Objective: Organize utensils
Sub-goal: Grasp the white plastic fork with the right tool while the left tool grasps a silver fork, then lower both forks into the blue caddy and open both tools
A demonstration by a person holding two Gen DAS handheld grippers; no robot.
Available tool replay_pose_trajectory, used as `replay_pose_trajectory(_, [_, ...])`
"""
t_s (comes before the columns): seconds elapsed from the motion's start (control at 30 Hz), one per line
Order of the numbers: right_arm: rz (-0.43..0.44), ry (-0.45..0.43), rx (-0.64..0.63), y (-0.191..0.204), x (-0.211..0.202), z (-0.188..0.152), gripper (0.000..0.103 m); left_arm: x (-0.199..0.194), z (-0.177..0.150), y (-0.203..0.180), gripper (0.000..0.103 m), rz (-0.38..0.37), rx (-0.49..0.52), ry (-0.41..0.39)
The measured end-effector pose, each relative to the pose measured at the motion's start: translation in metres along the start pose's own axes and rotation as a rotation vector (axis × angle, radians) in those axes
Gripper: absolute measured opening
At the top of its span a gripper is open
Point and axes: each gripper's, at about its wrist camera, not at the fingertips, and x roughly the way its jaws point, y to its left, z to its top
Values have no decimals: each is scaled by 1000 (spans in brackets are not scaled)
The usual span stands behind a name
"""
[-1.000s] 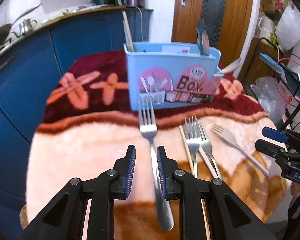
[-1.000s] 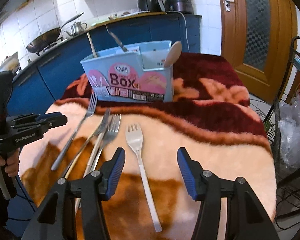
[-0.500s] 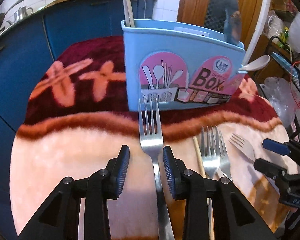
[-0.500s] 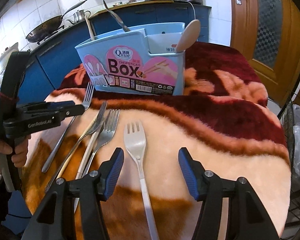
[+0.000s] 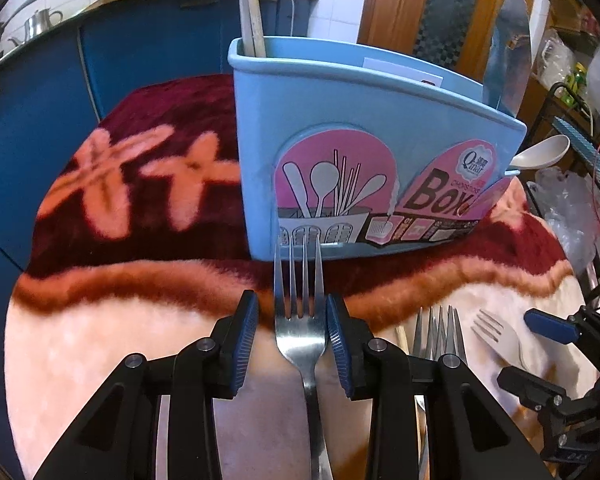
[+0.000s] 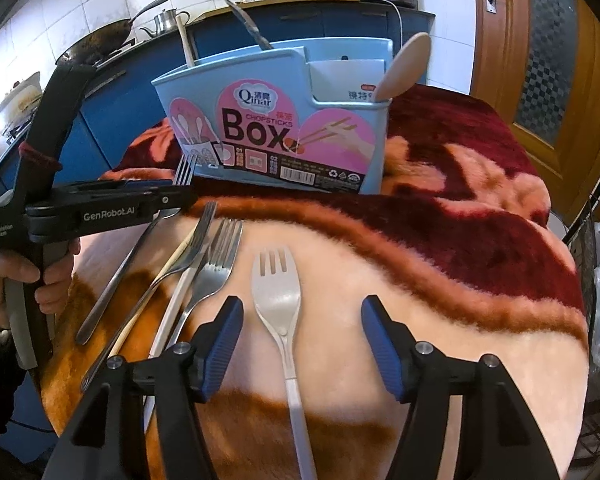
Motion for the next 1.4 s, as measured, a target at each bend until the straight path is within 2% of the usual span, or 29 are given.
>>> replay_pose_trajectory(0.13, [-6,8,-18,4,5,4,67,0,1,3,35,-15,-8,-12])
replay_pose_trajectory(0.23, [-18,8,-29,7,9,5,67,-1,0,5,25,-31,-9,-21])
replay_pose_trajectory(0.27, [-20,7,-29,8,9,6,67,-1,0,6,25,-39,-14,-21])
replay_pose_trajectory(0.37, [-46,-2,-19,6,8,6,45,-4,-3,8,25,-56,-26,-24])
replay_pose_trajectory(0.4, [-53,-8,0,2,6,6,29,-6,-4,9,25,-57,-28,-26])
replay_pose_trajectory(0.43, [-51,-12,14,-2,4,7,28,-7,-6,10,25,-59,-32,-28])
replay_pose_trajectory(0.53, [6,-40,74,-11,-5,5,28,-15,-12,12,25,-74,-52,-38])
replay_pose_trajectory(0.73, [29,-151,108,-12,-32,3,28,-37,-24,17,25,-94,-88,-91])
replay_pose_trajectory(1.13, [42,-390,81,10,-85,0,28,-105,-42,14,25,-92,-62,-299])
replay_pose_trajectory(1.4, [37,-509,73,16,-113,3,28,-143,-42,8,25,-103,-49,-413])
